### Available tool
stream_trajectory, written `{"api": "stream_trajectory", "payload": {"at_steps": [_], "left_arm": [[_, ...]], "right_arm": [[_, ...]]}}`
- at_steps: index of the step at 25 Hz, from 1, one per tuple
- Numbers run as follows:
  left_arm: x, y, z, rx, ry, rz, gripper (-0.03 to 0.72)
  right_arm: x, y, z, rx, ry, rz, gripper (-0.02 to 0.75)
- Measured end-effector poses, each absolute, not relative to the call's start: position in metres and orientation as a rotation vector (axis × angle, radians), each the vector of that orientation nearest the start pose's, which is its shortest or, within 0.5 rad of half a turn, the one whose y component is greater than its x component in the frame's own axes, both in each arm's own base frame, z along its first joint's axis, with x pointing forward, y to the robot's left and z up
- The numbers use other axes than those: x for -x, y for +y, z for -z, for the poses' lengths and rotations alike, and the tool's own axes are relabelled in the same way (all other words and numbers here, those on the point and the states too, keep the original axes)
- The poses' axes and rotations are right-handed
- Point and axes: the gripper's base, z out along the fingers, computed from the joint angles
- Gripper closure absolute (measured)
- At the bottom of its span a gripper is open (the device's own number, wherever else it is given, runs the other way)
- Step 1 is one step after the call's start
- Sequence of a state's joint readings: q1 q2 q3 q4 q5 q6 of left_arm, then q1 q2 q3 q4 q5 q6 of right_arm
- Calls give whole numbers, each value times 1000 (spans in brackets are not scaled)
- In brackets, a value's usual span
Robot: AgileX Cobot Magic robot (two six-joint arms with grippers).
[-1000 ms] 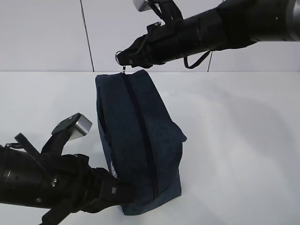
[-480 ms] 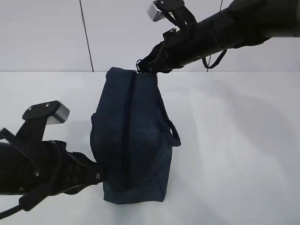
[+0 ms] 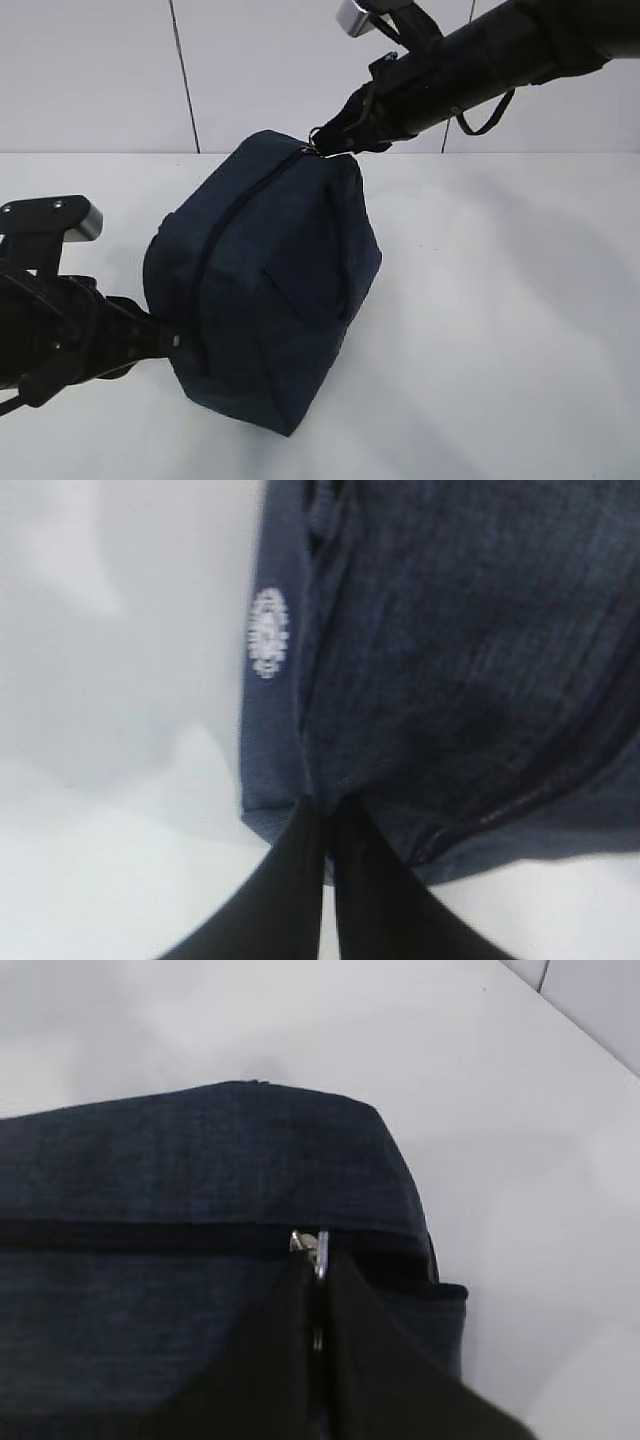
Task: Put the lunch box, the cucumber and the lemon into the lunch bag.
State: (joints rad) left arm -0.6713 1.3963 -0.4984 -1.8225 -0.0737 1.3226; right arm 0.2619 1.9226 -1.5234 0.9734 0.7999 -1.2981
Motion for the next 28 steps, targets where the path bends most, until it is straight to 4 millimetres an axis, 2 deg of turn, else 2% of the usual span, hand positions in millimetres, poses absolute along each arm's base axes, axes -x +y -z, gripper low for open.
{"api": "stream_trajectory", "payload": {"at_steps": [5, 10, 14, 16, 18, 21, 26, 28], "left_arm": [[-202, -126, -175, -68, 2430, 329, 695], [-213, -106, -174, 77, 2419, 203, 695], [-221, -105, -182, 111, 2387, 207, 695], [-223, -110, -185, 95, 2382, 265, 695], [-221, -119, -188, 34, 2382, 396, 695], [-213, -126, -206, -115, 2310, 518, 666], [-193, -115, -255, -416, 2043, 431, 533], [-186, -116, -262, -572, 1973, 398, 491]], "right_arm": [[-392, 148, -280, 1136, 2041, -576, 730], [-392, 132, -284, 1108, 2077, -583, 730], [-390, 132, -283, 1118, 2089, -609, 730], [-389, 132, -283, 1128, 2093, -622, 730], [-388, 132, -284, 1133, 2095, -625, 730], [-388, 131, -283, 1129, 2098, -624, 730], [-389, 130, -283, 1114, 2107, -627, 730], [-389, 130, -283, 1109, 2110, -630, 730]]}}
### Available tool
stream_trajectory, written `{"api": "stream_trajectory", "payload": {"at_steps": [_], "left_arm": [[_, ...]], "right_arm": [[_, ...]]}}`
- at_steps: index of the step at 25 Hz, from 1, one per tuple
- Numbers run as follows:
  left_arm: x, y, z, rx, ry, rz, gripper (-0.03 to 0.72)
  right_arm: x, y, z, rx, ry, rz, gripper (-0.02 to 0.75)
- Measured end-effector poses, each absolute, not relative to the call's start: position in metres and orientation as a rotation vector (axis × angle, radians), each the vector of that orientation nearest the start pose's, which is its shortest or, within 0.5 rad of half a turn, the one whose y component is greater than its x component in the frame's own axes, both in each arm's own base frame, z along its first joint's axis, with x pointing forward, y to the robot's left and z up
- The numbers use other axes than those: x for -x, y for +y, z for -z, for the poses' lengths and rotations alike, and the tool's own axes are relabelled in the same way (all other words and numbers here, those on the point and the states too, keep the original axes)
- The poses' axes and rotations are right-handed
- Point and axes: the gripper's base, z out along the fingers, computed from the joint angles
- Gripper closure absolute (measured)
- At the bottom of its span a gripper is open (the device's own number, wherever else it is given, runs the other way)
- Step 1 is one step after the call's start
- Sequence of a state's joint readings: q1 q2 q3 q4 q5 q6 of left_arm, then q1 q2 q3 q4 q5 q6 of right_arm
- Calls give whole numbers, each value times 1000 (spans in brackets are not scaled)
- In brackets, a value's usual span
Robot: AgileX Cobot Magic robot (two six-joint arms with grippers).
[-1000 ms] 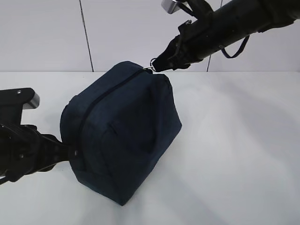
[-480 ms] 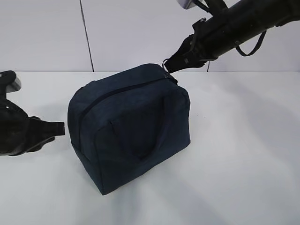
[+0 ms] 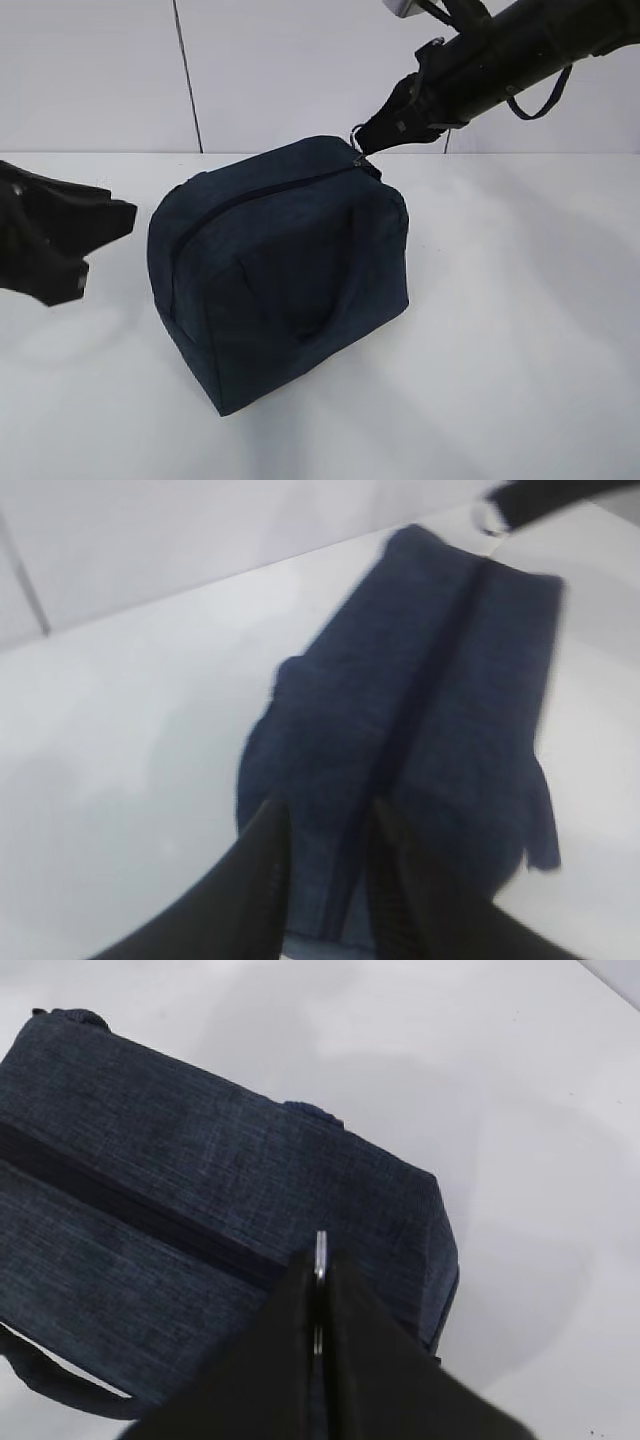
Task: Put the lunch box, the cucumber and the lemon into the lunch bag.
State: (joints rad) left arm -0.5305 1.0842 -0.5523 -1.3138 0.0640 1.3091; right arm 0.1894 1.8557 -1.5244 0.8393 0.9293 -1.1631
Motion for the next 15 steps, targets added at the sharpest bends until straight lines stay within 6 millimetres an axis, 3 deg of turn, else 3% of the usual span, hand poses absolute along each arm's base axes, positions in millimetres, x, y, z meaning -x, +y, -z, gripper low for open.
{"api": "stream_trajectory", "payload": {"at_steps": [5, 9, 15], "left_arm": [[-189, -128, -253, -842, 1945, 319, 444], [-201, -154, -246, -1073, 1900, 269, 437], [-219, -179, -237, -1164, 1900, 260, 393]], "right_arm": [[-388, 131, -284, 1091, 2114, -650, 730], [-388, 131, -284, 1082, 2119, -656, 730], [-388, 131, -284, 1073, 2128, -665, 730]]}}
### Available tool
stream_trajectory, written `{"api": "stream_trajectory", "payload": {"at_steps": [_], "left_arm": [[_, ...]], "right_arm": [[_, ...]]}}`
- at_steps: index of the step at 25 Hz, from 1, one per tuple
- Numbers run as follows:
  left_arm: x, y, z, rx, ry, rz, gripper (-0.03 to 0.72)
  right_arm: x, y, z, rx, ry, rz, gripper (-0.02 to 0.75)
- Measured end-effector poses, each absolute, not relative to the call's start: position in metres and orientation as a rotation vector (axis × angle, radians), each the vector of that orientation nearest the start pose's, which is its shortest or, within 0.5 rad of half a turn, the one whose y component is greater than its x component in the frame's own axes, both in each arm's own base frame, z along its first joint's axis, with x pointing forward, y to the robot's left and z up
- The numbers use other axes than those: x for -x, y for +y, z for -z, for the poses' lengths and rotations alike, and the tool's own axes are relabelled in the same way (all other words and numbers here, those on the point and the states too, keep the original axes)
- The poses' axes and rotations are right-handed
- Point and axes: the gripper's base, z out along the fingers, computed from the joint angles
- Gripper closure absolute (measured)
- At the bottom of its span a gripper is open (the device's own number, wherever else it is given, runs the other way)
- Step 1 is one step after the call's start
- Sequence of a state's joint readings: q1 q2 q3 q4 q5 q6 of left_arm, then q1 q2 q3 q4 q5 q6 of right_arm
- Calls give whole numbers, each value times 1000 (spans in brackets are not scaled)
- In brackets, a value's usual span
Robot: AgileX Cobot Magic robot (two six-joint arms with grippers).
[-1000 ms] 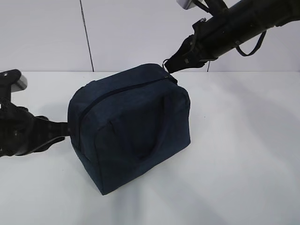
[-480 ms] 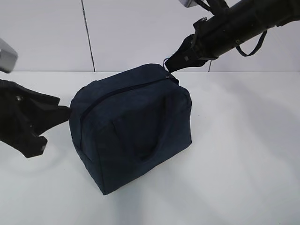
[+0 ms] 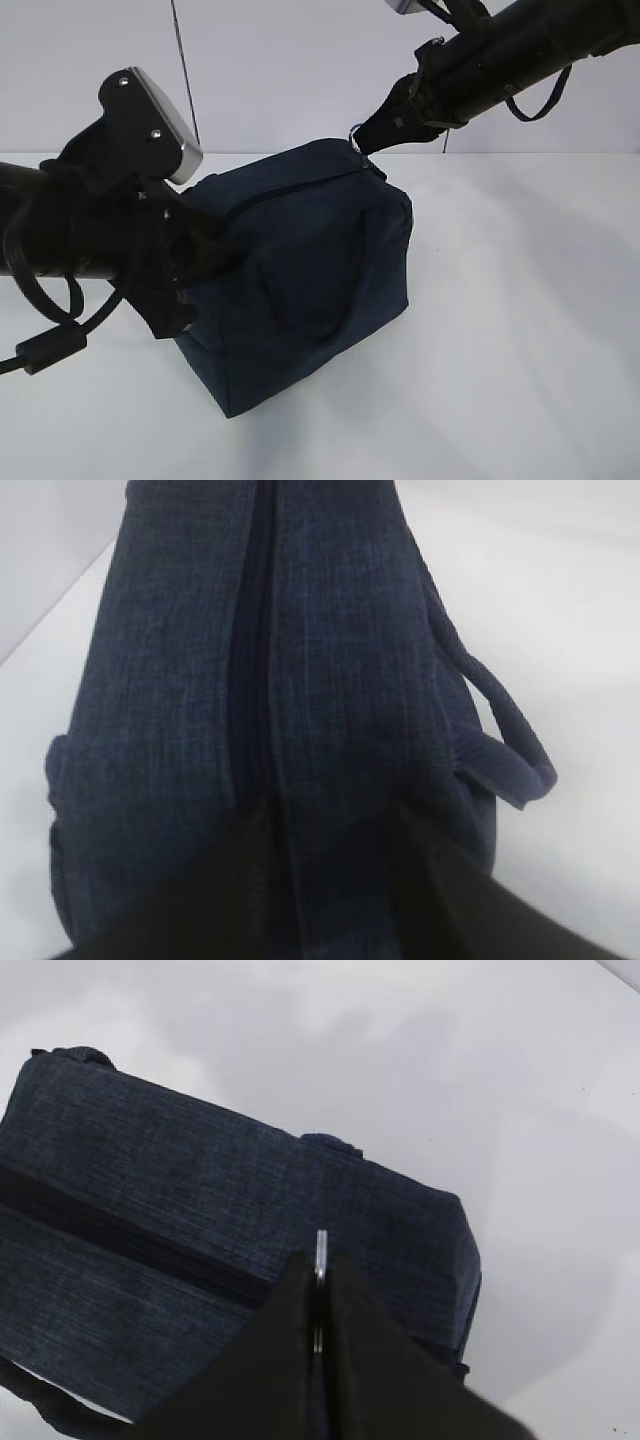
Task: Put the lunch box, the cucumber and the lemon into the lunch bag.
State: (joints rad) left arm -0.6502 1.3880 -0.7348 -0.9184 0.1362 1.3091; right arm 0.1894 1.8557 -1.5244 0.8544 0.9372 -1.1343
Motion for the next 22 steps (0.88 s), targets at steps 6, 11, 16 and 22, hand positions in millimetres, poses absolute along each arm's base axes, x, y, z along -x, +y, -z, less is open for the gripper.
{"api": "stream_trajectory", "payload": {"at_steps": [6, 11, 16, 22], "left_arm": [[-220, -184, -242, -1168, 1908, 315, 350], [-210, -184, -256, -1141, 1923, 415, 305], [-202, -188, -254, -1201, 1944, 443, 297], [-204, -195, -238, -1246, 1999, 404, 296]], "right_arm": [[-388, 131, -284, 1070, 2131, -667, 730], [-388, 131, -284, 1070, 2133, -671, 730], [-388, 131, -284, 1066, 2136, -673, 730], [-387, 132, -285, 1050, 2131, -704, 730]]}}
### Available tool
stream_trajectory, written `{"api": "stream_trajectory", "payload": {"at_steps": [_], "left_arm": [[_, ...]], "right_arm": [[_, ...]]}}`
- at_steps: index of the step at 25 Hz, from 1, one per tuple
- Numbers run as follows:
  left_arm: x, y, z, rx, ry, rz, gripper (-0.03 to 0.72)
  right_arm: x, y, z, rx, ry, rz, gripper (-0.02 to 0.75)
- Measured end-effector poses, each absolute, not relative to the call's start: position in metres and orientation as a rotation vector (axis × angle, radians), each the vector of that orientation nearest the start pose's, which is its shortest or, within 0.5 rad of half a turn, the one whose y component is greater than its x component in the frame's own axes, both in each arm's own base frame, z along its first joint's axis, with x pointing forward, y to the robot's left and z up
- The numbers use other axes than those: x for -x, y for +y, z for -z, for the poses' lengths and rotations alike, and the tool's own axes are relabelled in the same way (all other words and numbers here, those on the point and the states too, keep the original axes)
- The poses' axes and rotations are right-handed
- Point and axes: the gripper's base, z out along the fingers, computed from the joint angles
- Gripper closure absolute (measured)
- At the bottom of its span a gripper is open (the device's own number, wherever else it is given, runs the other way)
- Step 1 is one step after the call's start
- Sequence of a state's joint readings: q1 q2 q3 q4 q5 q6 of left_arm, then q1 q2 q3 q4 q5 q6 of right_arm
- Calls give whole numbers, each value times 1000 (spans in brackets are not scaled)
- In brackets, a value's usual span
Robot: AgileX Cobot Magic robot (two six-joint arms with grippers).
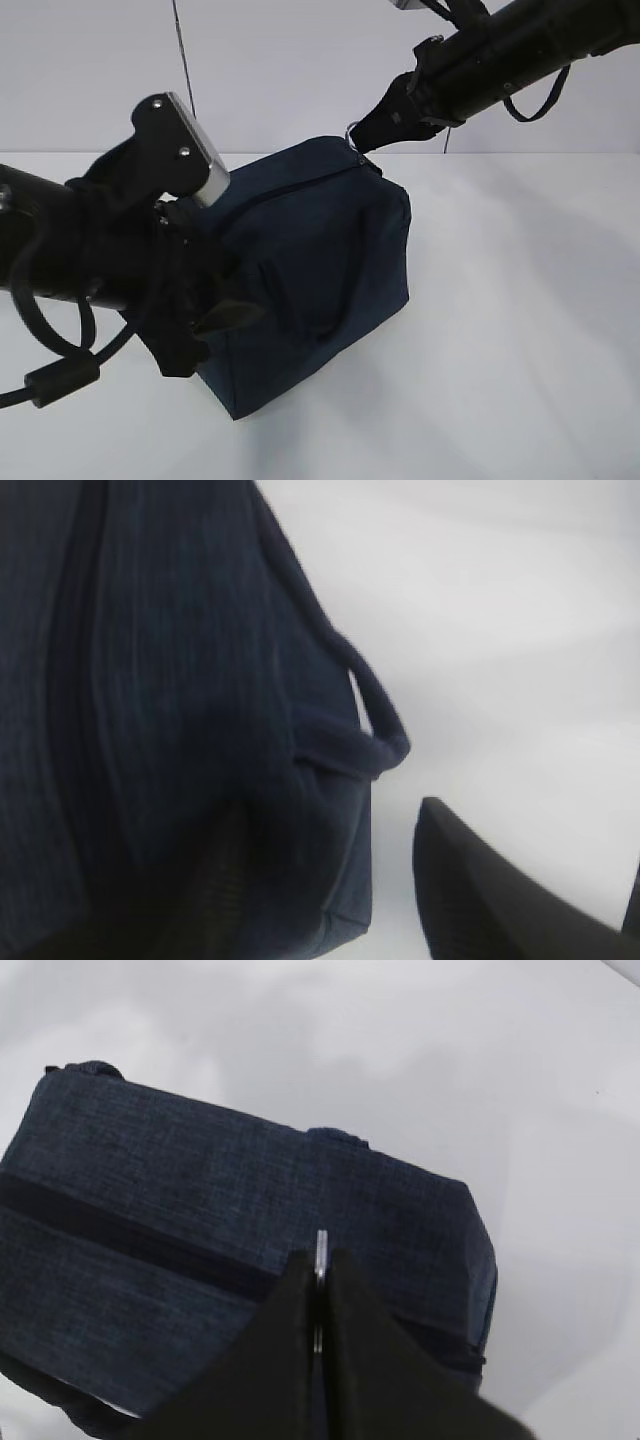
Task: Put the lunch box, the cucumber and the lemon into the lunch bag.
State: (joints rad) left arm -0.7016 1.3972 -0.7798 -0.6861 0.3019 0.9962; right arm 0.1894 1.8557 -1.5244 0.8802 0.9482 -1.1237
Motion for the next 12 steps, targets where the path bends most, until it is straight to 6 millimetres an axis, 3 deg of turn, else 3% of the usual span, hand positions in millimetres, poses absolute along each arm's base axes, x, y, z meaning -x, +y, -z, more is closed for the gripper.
{"api": "stream_trajectory", "payload": {"at_steps": [7, 12], "left_arm": [[-212, -196, -229, -1246, 1991, 330, 325], [-213, -196, -229, -1268, 1976, 310, 510]], "right_arm": [[-386, 133, -285, 1058, 2133, -715, 730], [-386, 131, -284, 1074, 2144, -696, 730]]}}
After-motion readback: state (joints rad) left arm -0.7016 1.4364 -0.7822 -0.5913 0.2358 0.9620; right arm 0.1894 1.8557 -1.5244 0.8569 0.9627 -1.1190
